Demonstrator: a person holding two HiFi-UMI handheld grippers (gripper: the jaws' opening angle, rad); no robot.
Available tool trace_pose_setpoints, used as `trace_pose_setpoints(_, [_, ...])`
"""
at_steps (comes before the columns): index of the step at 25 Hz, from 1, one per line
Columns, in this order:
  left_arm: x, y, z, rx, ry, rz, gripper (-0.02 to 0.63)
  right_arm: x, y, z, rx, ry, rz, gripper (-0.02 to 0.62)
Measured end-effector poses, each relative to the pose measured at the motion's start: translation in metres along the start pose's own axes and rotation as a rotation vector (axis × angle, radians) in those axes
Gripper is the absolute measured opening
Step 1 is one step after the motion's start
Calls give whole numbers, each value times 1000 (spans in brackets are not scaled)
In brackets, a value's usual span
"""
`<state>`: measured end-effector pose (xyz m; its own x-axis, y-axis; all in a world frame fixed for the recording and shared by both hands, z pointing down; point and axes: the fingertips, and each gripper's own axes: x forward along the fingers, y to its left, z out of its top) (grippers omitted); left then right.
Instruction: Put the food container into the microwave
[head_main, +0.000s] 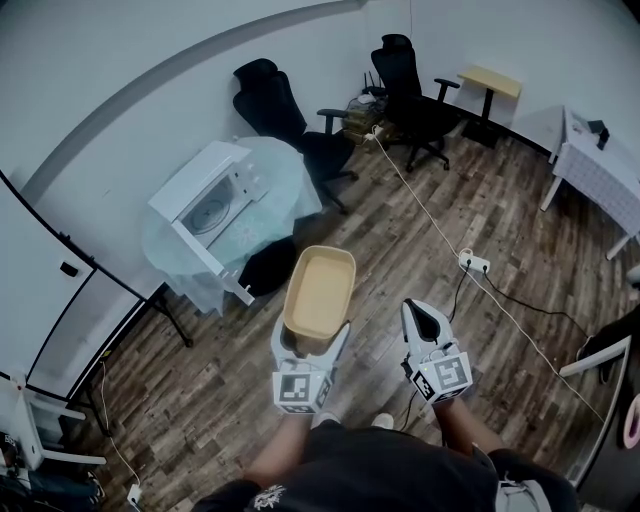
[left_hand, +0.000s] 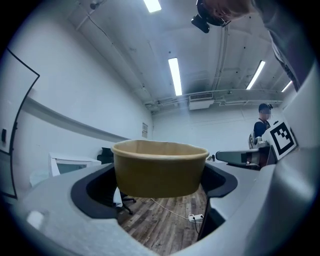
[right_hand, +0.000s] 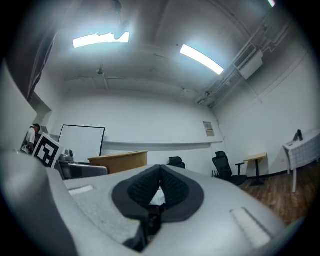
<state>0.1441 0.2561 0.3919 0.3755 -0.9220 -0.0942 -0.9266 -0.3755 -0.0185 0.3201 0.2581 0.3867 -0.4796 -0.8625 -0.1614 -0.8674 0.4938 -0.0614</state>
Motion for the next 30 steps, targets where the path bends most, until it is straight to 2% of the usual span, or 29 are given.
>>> trace_pose_setpoints(11, [26, 26, -9, -8, -3, 20, 523, 51, 0, -5, -4, 7, 44, 2])
trace_pose_setpoints(24, [92, 110, -19, -30, -43, 13, 523, 171, 17, -17, 4, 6, 84, 2])
trace_pose_setpoints(30, [119, 142, -6, 19, -93, -1, 523, 212, 28, -17, -22, 8, 101, 2])
